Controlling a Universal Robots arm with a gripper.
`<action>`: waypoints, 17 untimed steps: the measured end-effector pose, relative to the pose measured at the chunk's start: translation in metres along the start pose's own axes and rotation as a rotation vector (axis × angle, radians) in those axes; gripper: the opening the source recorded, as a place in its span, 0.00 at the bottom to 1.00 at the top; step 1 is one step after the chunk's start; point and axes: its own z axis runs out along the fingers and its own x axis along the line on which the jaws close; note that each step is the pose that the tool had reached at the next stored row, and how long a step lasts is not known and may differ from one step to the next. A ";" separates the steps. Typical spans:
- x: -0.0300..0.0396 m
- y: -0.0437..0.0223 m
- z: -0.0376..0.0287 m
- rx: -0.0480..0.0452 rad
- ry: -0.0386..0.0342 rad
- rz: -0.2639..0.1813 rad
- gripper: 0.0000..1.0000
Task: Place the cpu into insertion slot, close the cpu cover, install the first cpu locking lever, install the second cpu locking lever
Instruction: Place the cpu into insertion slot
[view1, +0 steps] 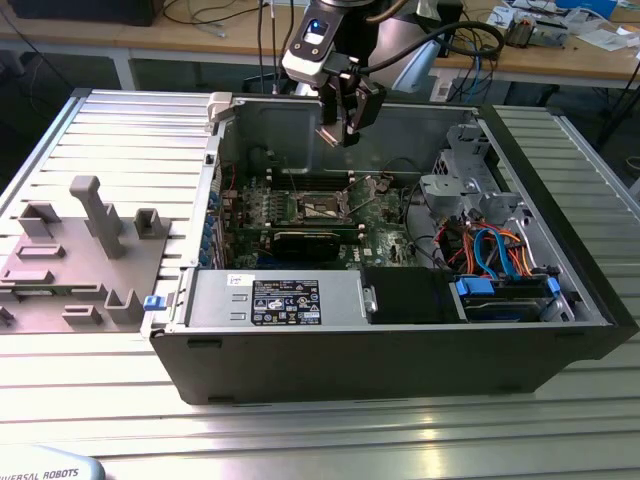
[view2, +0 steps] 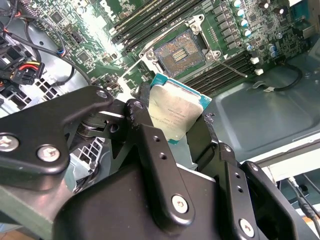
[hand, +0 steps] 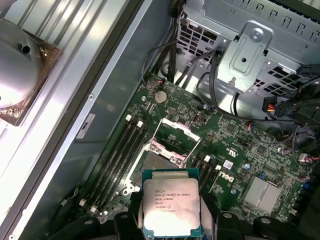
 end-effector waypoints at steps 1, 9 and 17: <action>0.0000 0.0000 0.0000 0.0000 -0.0001 0.001 0.54; 0.0000 0.0000 0.0000 -0.0002 -0.0008 0.009 0.54; 0.0000 0.0000 0.0000 -0.0003 -0.0014 0.015 0.54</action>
